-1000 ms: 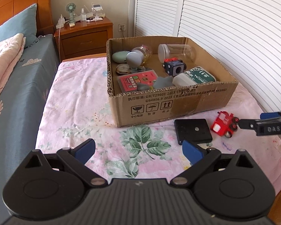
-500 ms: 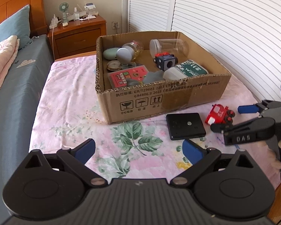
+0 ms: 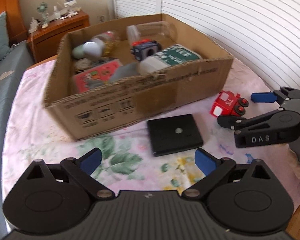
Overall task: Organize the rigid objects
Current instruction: 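Move the left tool to the black square pad while the right tool approaches the red toy train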
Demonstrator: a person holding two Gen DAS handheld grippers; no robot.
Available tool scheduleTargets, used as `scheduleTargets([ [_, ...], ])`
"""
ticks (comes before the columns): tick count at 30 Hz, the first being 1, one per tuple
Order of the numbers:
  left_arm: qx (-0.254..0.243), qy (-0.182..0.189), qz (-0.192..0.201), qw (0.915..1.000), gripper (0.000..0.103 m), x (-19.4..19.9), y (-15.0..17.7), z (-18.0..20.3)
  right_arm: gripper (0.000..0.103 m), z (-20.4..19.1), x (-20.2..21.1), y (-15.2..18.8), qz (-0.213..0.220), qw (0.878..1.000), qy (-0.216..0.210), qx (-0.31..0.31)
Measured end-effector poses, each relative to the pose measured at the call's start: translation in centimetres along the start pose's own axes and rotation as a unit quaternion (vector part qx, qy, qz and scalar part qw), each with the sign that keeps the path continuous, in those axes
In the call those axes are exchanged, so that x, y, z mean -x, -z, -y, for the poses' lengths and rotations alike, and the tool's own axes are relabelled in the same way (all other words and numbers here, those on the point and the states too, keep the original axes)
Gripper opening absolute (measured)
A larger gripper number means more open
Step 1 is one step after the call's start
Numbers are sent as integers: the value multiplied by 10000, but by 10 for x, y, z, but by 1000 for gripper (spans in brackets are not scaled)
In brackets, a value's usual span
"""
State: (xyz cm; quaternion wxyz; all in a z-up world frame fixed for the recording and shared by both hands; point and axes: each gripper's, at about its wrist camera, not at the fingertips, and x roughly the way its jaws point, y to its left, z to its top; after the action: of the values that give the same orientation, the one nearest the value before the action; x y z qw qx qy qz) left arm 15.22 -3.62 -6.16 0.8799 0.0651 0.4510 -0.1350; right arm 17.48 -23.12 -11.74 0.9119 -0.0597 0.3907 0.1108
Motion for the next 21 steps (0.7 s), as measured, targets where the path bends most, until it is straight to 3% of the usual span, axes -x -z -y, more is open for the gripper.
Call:
scheduleTargets([
  [12,-80,163,-37,9998,102,-35,-8,23,103,11,3,4,71,9995,-243,197],
  [21,-190,97,320,9993,103,-36,0,21,103,16,4,6,113,9991,-307,279],
])
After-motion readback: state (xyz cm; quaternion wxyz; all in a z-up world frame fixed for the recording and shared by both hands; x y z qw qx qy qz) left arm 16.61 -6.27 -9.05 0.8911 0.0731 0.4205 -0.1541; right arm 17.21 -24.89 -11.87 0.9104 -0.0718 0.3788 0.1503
